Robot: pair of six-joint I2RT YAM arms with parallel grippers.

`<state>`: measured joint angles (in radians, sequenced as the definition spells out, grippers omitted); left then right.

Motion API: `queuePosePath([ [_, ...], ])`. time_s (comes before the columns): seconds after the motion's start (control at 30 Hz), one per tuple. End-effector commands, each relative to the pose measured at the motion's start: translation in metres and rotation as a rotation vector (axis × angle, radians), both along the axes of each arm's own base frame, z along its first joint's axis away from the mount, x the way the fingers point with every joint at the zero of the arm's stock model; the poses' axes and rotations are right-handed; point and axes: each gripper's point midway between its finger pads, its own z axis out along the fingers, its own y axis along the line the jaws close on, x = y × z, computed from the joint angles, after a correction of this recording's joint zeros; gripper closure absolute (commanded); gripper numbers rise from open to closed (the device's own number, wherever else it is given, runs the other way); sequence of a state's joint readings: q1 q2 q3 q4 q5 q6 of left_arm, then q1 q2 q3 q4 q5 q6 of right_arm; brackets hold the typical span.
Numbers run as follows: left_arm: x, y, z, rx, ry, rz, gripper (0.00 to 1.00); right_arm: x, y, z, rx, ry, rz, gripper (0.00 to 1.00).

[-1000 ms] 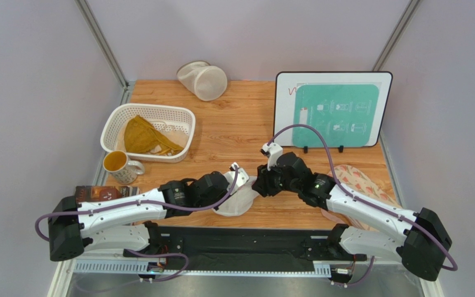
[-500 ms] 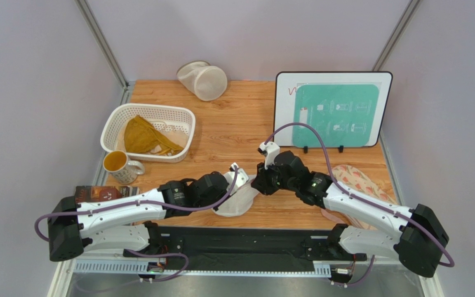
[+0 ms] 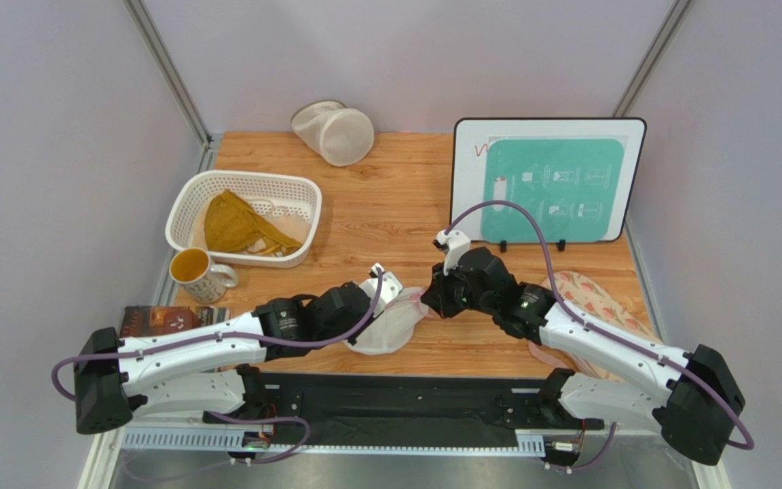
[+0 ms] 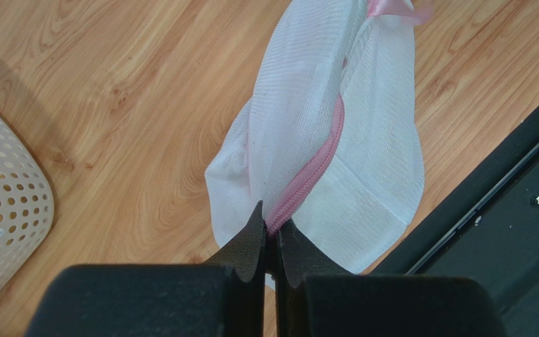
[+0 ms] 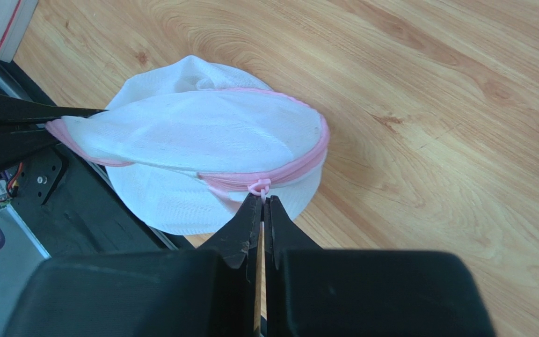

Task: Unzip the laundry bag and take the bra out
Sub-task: Unzip the laundry bag at the center of the board.

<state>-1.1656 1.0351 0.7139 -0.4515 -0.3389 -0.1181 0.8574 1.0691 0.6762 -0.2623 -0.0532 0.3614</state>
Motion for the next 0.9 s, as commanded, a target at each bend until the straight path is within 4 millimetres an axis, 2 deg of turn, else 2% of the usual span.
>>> queuePosePath([
  [0.0,-0.002,0.011,0.003,0.004,-0.003,0.039,1.0,0.011,-0.011,0.009,-0.004,-0.028,-0.053,1.0],
  [0.33,0.006,0.027,0.004,0.022,-0.028,0.135,0.98,0.015,-0.017,-0.002,-0.026,0.017,-0.073,1.0],
  [0.37,0.006,0.028,0.004,0.03,-0.028,0.142,0.88,0.013,-0.016,0.0,-0.021,0.022,-0.067,1.0],
  [0.4,0.005,0.026,0.004,0.026,-0.023,0.139,0.56,0.011,-0.014,0.003,-0.005,0.034,-0.064,1.0],
  [0.47,0.001,0.017,0.01,0.003,-0.006,0.097,0.43,0.009,-0.012,0.007,0.004,0.042,-0.054,1.0],
  [0.53,0.002,0.012,0.027,-0.026,-0.019,0.081,0.13,0.008,-0.01,0.01,0.013,0.044,-0.043,1.0],
  [0.57,0.003,0.01,0.034,-0.03,-0.034,0.062,0.11,0.008,-0.008,0.011,0.017,0.043,-0.037,1.0],
  [0.6,0.004,0.003,0.054,-0.071,-0.056,0.046,0.11,0.006,-0.007,0.011,0.025,0.051,-0.029,1.0],
  [0.63,0.004,0.0,0.063,-0.086,-0.067,0.03,0.11,0.006,-0.006,0.011,0.029,0.053,-0.029,1.0],
  [0.7,0.001,-0.017,0.089,-0.127,-0.093,-0.032,0.11,0.006,-0.004,0.012,0.044,0.055,-0.027,1.0],
  [0.77,0.0,-0.03,0.099,-0.128,-0.112,-0.077,0.11,0.004,-0.003,0.011,0.05,0.06,-0.023,1.0],
  [0.87,-0.001,-0.06,0.097,-0.121,-0.087,-0.135,0.11,0.003,-0.004,0.011,0.057,0.061,-0.023,1.0],
])
